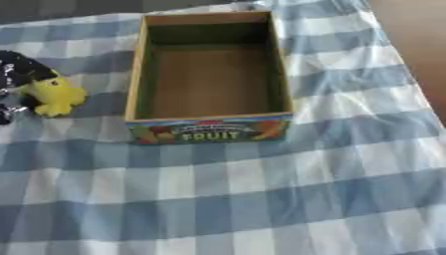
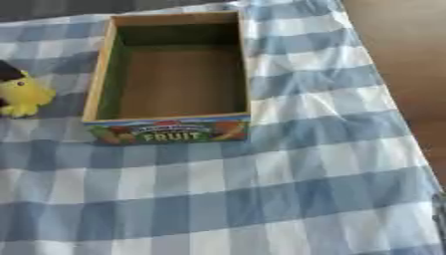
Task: Pick up objects on the table and place them in the box.
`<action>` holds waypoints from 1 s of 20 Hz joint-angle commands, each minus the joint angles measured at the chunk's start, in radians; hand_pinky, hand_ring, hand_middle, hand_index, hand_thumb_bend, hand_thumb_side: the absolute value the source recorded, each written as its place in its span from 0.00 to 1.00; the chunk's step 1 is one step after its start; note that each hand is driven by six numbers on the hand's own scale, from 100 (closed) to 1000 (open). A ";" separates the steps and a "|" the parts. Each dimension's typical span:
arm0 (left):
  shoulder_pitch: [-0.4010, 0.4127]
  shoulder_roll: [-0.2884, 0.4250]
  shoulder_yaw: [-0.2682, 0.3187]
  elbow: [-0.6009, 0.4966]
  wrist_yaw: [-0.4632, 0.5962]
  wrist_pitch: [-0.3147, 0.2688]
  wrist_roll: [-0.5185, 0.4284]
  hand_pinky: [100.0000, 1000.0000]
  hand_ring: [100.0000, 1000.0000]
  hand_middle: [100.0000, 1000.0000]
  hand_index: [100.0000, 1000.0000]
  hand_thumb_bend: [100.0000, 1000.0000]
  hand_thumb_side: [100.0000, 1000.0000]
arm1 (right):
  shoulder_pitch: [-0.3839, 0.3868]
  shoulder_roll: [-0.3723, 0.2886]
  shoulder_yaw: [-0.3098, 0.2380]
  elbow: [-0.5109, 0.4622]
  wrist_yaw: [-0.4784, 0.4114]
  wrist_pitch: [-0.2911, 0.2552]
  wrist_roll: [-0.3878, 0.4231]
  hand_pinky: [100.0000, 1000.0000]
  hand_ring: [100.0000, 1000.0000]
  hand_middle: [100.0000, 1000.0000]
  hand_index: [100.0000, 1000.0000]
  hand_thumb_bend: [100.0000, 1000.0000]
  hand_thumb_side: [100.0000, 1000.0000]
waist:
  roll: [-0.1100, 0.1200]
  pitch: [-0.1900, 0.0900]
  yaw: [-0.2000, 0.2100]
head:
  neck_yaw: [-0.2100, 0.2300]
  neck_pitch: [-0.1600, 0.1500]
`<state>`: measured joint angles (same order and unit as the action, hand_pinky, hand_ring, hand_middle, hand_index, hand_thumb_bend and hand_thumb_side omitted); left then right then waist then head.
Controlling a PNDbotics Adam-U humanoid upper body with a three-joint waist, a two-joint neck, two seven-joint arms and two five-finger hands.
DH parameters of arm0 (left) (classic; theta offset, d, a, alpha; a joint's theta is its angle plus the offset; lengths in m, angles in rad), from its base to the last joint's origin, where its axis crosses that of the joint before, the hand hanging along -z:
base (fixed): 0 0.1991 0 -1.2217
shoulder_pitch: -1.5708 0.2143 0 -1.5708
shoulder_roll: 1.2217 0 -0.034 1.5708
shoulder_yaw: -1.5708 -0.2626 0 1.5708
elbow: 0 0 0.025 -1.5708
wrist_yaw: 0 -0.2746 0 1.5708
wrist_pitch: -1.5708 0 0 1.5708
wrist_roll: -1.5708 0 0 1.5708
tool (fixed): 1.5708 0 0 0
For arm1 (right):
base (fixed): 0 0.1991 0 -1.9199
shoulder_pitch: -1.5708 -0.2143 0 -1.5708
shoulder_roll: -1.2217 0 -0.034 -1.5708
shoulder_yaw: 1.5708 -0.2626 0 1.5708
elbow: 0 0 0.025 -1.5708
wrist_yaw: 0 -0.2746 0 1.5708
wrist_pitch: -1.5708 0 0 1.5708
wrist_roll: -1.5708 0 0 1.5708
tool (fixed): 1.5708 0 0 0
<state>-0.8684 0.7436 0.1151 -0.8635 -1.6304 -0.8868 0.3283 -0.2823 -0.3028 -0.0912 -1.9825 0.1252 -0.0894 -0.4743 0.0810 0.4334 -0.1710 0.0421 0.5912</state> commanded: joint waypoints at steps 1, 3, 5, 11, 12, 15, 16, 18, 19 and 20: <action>0.003 0.016 -0.009 0.022 -0.030 -0.020 0.046 0.82 0.80 0.74 0.85 0.23 0.09 | -0.007 -0.008 -0.003 -0.018 -0.004 0.003 -0.004 1.00 0.90 0.50 0.83 0.00 0.71 | -0.008 -0.018 0.001 | 0.003 -0.006; 0.002 0.016 -0.009 0.027 -0.031 -0.020 0.059 0.80 0.79 0.72 0.83 0.22 0.10 | -0.007 -0.007 -0.002 -0.018 -0.004 0.003 -0.003 1.00 0.90 0.50 0.83 0.00 0.71 | -0.008 -0.019 0.001 | 0.004 -0.005; 0.002 0.016 -0.010 0.028 -0.031 -0.020 0.067 0.80 0.78 0.71 0.80 0.24 0.09 | -0.007 -0.007 -0.002 -0.018 -0.004 0.003 -0.003 1.00 0.90 0.50 0.83 0.00 0.71 | -0.008 -0.020 0.002 | 0.004 -0.004; 0.008 0.022 -0.011 0.011 -0.016 -0.020 0.084 0.75 0.74 0.66 0.73 0.20 0.09 | -0.006 -0.008 -0.002 -0.018 -0.004 0.006 -0.003 1.00 0.90 0.50 0.83 0.00 0.71 | -0.010 -0.029 0.009 | -0.001 0.001; 0.009 0.023 -0.010 0.007 -0.010 -0.020 0.086 0.75 0.73 0.65 0.73 0.19 0.10 | -0.005 -0.008 -0.002 -0.018 -0.004 0.006 -0.003 1.00 0.90 0.50 0.83 0.00 0.71 | -0.010 -0.031 0.010 | -0.001 0.002; 0.015 0.028 -0.013 -0.010 0.010 -0.020 0.081 0.74 0.72 0.65 0.72 0.17 0.11 | -0.004 -0.009 -0.003 -0.018 -0.004 0.007 -0.003 1.00 0.90 0.50 0.83 0.00 0.71 | -0.012 -0.039 0.014 | -0.004 0.006; 0.016 0.031 -0.014 -0.015 0.019 -0.020 0.075 0.74 0.72 0.64 0.72 0.16 0.11 | -0.004 -0.009 -0.003 -0.018 -0.005 0.007 -0.004 1.00 0.89 0.50 0.83 0.00 0.71 | -0.013 -0.041 0.015 | -0.005 0.007; 0.020 0.038 -0.014 -0.027 0.038 -0.020 0.064 0.74 0.72 0.64 0.71 0.15 0.11 | -0.002 -0.009 -0.004 -0.018 -0.005 0.008 -0.004 1.00 0.89 0.50 0.83 0.00 0.71 | -0.013 -0.048 0.018 | -0.007 0.010; 0.022 0.040 -0.014 -0.032 0.048 -0.020 0.058 0.74 0.72 0.64 0.71 0.15 0.11 | -0.002 -0.009 -0.004 -0.018 -0.006 0.009 -0.005 1.00 0.89 0.50 0.83 0.00 0.71 | -0.013 -0.051 0.020 | -0.008 0.011; 0.024 0.042 -0.014 -0.037 0.059 -0.020 0.051 0.74 0.72 0.64 0.71 0.15 0.11 | -0.001 -0.009 -0.004 -0.018 -0.006 0.009 -0.005 1.00 0.89 0.50 0.83 0.00 0.71 | -0.014 -0.055 0.021 | -0.010 0.012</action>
<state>-0.8397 0.7442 0.1027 -0.8856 -1.5829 -0.8687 0.3512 -0.2799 -0.3027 -0.0912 -1.9825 0.1248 -0.0827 -0.4781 0.0710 0.4021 -0.1517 0.0357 0.5978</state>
